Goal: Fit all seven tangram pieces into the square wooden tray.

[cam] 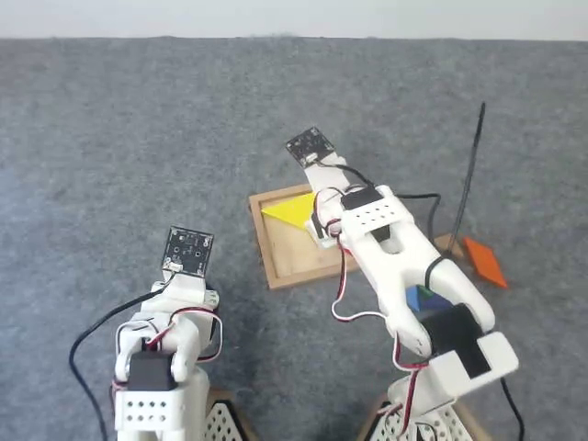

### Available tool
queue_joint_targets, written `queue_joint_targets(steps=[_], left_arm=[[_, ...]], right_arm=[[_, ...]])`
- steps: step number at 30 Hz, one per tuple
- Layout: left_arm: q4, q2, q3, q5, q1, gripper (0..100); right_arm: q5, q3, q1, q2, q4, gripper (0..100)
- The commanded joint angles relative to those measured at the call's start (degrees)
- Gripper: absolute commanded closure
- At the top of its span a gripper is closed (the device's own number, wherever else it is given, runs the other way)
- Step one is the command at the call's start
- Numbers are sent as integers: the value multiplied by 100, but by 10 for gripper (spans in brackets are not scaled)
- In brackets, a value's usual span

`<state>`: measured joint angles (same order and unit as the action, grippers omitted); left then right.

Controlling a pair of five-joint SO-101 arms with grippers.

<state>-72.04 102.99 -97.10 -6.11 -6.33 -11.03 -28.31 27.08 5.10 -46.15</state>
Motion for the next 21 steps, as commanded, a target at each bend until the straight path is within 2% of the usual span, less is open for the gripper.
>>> queue_joint_targets(steps=[1, 9, 16, 21], left_arm=[[-26, 114, 66, 53, -18, 987], [-26, 114, 66, 53, -18, 987], [-26, 114, 66, 53, -18, 987], [-26, 114, 66, 53, -18, 987]], right_arm=[[-97, 325, 40, 189, -31, 641], [-97, 448, 13, 171, -119, 641], [44, 387, -321, -1437, -418, 640], [44, -149, -778, -1903, -567, 641]])
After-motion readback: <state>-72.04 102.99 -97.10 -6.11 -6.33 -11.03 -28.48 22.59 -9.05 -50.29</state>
